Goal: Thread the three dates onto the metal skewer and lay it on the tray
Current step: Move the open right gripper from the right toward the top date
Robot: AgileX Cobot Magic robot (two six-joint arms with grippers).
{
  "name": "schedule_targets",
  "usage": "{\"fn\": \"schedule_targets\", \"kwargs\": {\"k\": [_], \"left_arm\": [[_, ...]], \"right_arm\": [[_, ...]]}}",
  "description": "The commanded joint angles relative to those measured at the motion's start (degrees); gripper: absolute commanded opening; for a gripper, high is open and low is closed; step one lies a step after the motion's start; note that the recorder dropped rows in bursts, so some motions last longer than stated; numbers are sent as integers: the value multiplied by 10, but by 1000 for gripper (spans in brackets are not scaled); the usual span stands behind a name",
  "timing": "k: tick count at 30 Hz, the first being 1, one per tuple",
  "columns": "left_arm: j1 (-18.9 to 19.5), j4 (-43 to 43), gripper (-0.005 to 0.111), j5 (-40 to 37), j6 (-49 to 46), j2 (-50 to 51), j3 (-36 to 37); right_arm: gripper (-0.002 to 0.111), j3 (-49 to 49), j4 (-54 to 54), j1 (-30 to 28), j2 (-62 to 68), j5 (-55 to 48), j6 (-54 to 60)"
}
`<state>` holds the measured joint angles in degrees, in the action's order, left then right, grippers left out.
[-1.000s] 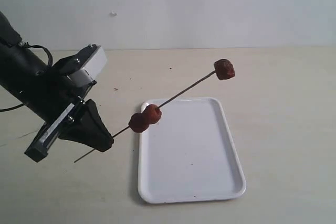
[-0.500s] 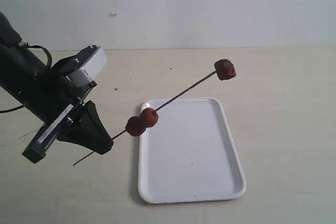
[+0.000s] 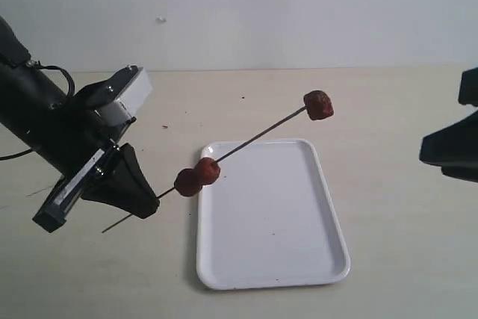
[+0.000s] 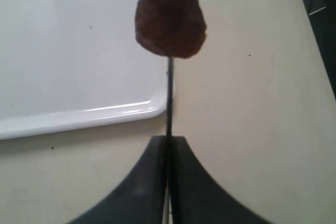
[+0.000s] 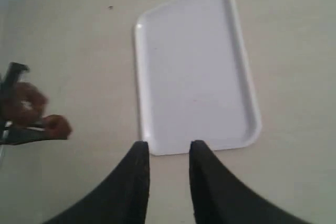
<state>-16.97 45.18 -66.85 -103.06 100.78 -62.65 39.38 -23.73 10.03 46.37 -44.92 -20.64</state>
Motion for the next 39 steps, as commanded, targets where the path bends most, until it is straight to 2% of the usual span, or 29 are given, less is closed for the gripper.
{"fn": "schedule_targets", "kwargs": {"k": [1,8,11,14,18,21,24,28,36,39], "left_arm": [[-3,-3,0,7,3,-1,-1],[-3,-8,0,11,3,-1,-1],[-3,-8,0,12,2,-1,-1],[-3,-9,0,21,2,-1,-1],[-3,-9,0,26,2,-1,-1],[-3,-9,0,26,1,-1,-1],[-3,-9,0,26,1,-1,-1],[-3,-9,0,26,1,-1,-1],[-3,-9,0,19,-23,-1,-1],[-3,-9,0,11,-44,-1,-1]], "right_arm": [[27,-2,-63,-1,11,41,25],[27,-2,-48,-1,13,95,33],[27,-2,-41,-1,13,95,98],[30,-2,-60,-1,13,104,109],[39,-2,-168,-1,14,101,199],[42,-2,-275,-1,18,93,283],[42,-2,-323,-1,19,105,316],[42,-2,-316,-1,8,116,329],[42,-2,-303,-1,52,62,346],[47,-2,-304,-1,75,48,352]]}}
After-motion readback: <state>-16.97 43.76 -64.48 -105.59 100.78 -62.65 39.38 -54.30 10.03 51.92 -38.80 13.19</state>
